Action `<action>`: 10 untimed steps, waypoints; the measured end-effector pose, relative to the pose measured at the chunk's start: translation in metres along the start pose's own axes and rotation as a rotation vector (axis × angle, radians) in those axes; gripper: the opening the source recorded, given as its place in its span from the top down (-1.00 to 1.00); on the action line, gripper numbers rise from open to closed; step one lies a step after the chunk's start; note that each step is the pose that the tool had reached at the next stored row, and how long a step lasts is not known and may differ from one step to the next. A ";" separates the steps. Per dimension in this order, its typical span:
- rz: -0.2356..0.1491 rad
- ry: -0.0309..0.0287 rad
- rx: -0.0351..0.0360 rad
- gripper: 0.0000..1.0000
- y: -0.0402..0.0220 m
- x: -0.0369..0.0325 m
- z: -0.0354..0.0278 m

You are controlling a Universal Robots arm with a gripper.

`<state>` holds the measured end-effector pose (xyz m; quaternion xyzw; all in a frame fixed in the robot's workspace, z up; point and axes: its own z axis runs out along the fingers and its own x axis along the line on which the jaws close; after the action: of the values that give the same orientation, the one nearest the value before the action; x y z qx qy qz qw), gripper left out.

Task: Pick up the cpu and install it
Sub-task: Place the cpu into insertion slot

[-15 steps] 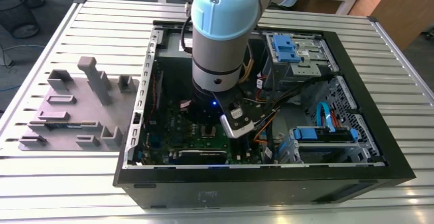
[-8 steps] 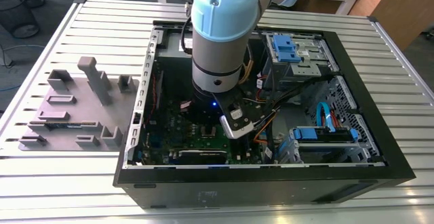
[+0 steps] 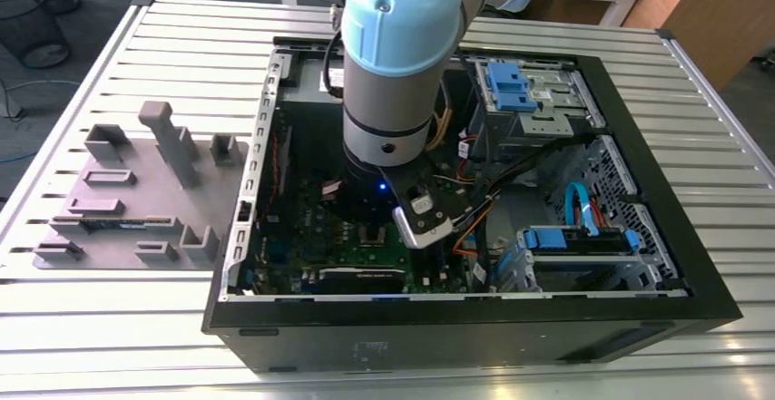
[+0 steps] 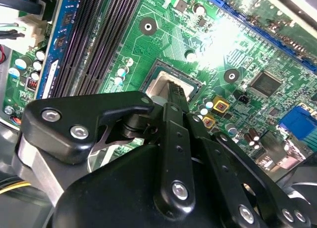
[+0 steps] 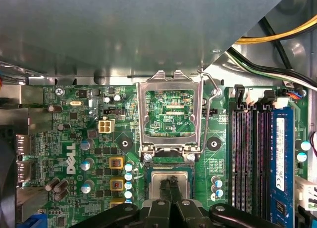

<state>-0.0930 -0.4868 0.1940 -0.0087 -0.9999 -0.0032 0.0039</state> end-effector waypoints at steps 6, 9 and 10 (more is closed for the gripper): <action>0.000 0.0000 0.0000 0.79 0.0000 0.0000 0.0003; 0.000 0.0000 0.0000 0.79 0.0000 0.0000 0.0006; 0.000 -0.0001 -0.0002 0.79 0.0000 0.0000 0.0006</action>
<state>-0.0930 -0.4867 0.1934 -0.0087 -0.9999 -0.0033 0.0038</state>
